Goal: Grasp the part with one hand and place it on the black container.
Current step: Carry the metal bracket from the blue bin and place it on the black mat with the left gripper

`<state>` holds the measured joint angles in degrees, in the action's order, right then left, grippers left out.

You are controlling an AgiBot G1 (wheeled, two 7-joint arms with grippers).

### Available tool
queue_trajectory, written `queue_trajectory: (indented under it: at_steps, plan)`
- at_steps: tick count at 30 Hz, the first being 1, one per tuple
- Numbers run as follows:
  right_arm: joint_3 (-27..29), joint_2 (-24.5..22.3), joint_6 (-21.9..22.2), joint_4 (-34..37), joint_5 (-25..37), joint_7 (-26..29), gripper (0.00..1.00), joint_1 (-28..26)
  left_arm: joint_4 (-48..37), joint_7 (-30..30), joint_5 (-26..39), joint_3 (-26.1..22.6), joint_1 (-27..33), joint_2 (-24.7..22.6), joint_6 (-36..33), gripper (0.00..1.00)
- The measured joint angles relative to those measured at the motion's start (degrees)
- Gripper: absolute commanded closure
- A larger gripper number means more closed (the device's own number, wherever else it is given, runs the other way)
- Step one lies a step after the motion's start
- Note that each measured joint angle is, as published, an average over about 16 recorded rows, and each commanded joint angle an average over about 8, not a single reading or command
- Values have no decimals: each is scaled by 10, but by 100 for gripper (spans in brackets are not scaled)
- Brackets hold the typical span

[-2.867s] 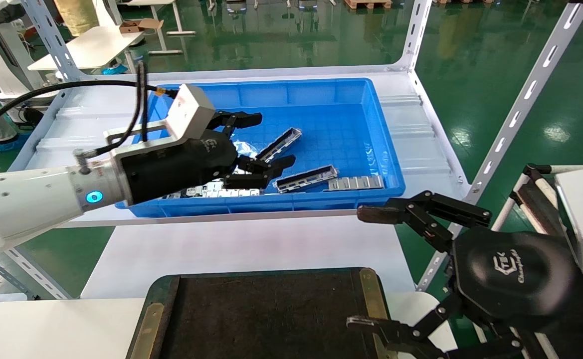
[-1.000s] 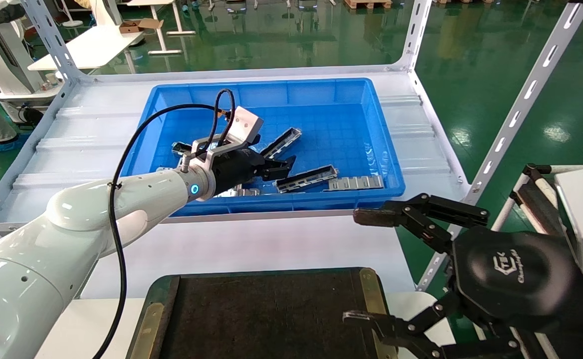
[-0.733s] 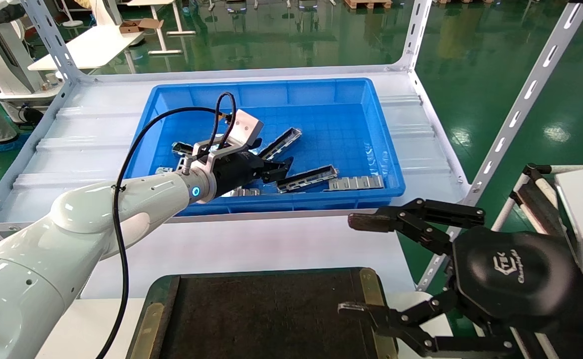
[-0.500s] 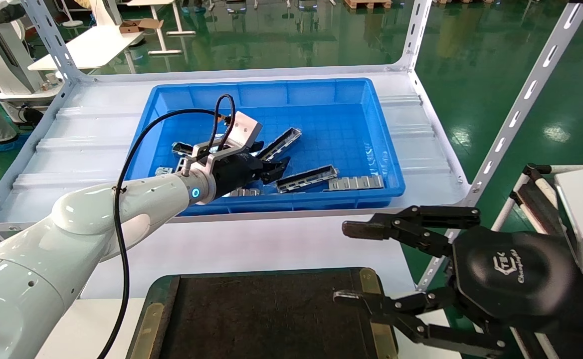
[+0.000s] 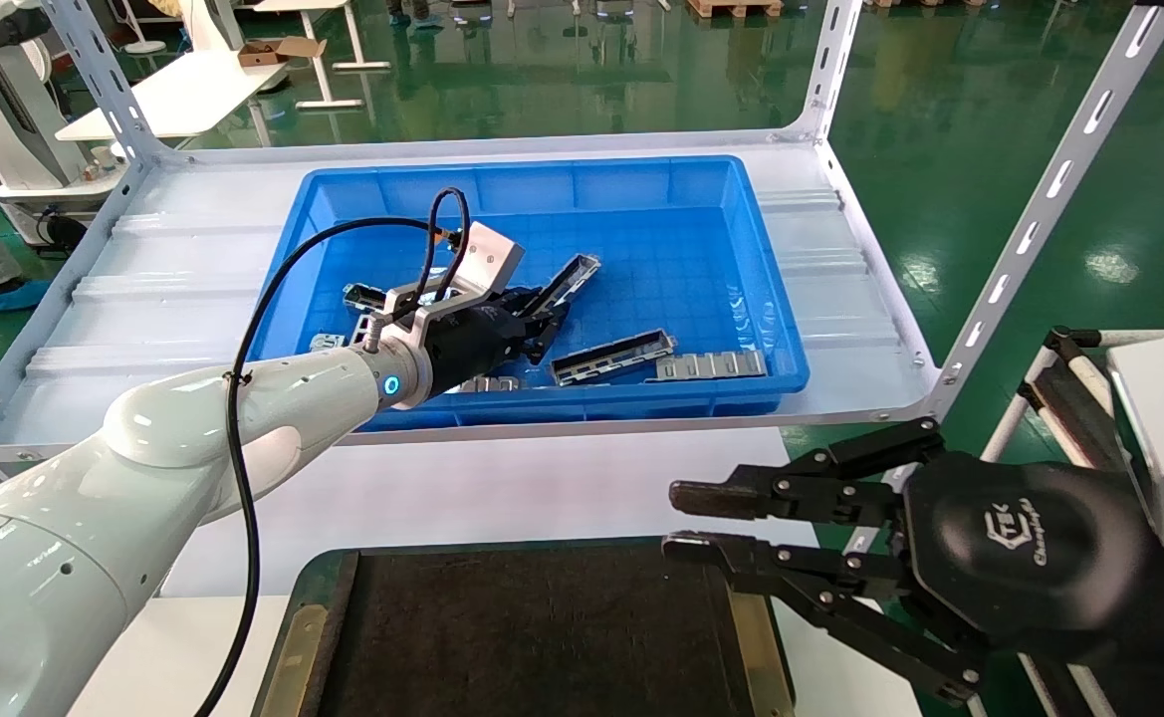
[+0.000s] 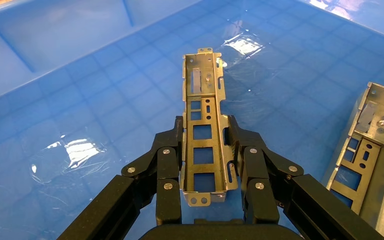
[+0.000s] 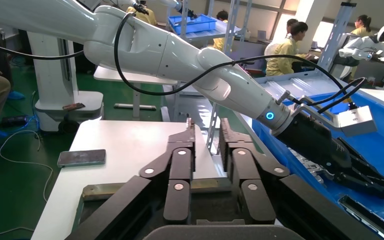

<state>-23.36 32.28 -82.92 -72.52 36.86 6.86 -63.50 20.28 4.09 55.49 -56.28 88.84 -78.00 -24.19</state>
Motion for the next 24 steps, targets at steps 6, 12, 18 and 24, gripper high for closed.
queue_trajectory:
  at_steps: [6,12,18,24]
  plan:
    - [0,0,0,0,0,0,100,0,-1,-11,-20,-4,4,2,0,100]
    - [0,0,0,0,0,0,100,0,-4,-35,-45,5,16,7,-14,100]
    - [0,0,0,0,0,0,100,0,-9,-78,-74,27,34,17,-53,100]
    - [0,0,0,0,0,0,100,0,-16,-125,-105,54,51,36,-124,100]
